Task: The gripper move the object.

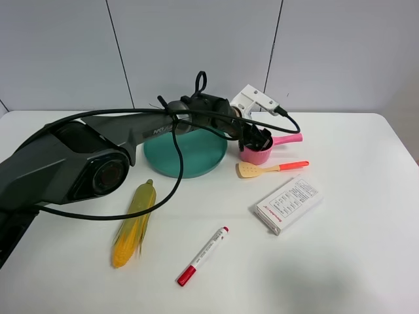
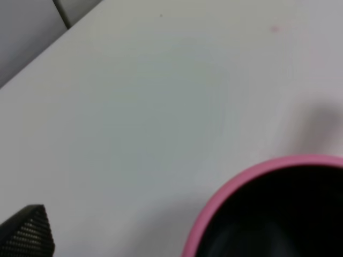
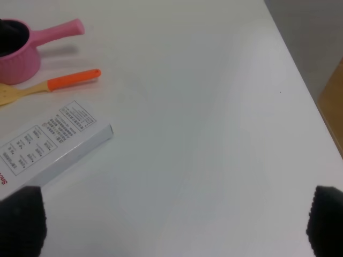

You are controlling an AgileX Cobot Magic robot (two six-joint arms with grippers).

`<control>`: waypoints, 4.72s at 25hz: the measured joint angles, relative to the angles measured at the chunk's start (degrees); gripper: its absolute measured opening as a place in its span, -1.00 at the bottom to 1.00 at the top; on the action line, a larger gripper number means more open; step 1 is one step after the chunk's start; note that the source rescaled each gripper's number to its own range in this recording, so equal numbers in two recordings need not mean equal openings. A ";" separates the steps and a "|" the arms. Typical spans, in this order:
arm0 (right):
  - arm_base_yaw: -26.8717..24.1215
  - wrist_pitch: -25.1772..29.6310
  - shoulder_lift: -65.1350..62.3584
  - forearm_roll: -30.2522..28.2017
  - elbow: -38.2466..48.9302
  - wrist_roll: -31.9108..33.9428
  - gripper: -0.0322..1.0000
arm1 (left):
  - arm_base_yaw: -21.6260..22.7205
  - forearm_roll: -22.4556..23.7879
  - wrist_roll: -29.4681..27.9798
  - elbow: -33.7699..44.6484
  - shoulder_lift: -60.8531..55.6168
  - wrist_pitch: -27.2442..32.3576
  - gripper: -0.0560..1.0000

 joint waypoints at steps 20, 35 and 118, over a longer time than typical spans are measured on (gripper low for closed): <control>0.00 0.00 0.00 0.00 0.00 0.00 1.00 | 0.07 1.01 -3.02 0.00 -24.43 17.95 0.99; 0.00 0.00 0.00 0.00 0.00 0.00 1.00 | 7.61 3.99 -3.03 0.00 -29.02 33.83 0.99; 0.00 0.00 0.00 0.00 0.00 0.00 1.00 | 48.80 10.22 -12.47 95.50 -149.52 44.57 1.00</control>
